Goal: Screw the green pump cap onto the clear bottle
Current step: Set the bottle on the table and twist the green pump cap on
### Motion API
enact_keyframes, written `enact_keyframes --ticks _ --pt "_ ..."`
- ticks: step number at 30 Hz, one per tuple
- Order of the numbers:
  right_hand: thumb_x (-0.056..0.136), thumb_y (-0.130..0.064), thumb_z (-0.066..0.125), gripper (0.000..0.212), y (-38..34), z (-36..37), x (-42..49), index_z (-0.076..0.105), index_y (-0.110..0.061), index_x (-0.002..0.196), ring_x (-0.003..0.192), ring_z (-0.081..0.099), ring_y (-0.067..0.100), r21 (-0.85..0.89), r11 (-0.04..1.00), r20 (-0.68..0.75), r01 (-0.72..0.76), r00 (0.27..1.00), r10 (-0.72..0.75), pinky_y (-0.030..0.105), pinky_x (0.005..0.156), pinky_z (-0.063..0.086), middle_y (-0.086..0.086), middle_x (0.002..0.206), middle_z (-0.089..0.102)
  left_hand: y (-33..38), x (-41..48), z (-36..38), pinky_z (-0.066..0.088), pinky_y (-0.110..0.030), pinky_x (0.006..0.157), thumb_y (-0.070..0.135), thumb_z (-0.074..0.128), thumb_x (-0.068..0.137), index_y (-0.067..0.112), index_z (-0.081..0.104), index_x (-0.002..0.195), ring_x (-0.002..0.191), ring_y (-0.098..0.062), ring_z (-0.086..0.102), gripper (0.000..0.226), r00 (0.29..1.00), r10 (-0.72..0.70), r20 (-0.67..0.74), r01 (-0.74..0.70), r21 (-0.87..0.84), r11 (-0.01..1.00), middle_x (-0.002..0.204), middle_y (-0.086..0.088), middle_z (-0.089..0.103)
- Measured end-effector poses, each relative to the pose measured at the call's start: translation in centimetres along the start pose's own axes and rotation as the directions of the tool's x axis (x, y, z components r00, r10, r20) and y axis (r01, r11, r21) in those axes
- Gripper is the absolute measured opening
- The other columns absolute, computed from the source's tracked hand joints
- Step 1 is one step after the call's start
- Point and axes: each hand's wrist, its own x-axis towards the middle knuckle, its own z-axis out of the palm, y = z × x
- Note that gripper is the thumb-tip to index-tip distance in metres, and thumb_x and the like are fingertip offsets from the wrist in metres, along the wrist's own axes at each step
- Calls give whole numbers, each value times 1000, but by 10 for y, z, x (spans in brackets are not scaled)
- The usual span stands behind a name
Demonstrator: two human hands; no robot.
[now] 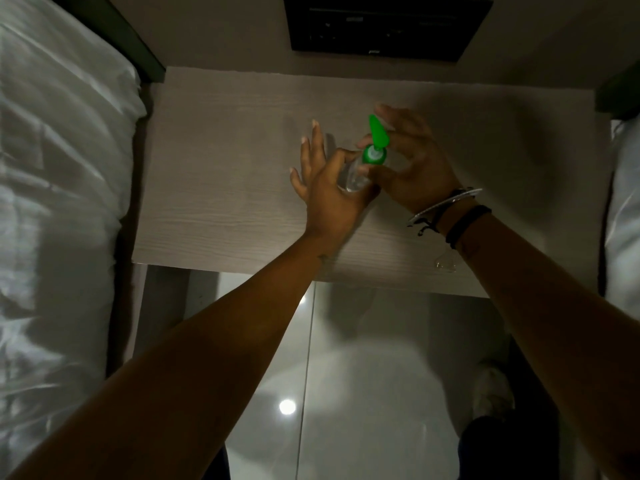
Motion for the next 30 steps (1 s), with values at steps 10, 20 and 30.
enact_keyframes --ticks 10,20,30 --pt "77 -38 75 58 3 -1 -2 55 -15 127 145 21 33 -46 998 55 -41 998 44 49 118 19 16 157 23 1 2 -3 -7 -59 113 42 78 68 26 59 98 150 -29 0 38 1000 19 8 -19 28 999 163 -8 8" --pt "57 -65 69 80 -6 1 -3 55 -24 124 146 15 36 -122 984 14 -128 991 130 64 115 17 14 158 17 2 1 -3 -8 -58 114 40 73 68 28 58 92 150 -29 1 31 1000 13 -14 -13 17 1000 162 -8 10" --pt "58 -49 83 68 -8 3 -1 58 -21 115 143 25 29 8 983 -70 -183 981 183 57 114 28 11 154 27 -1 1 -1 -7 -59 115 37 81 67 25 59 93 150 -27 1 36 1000 0 -6 0 15 1000 163 -6 10"
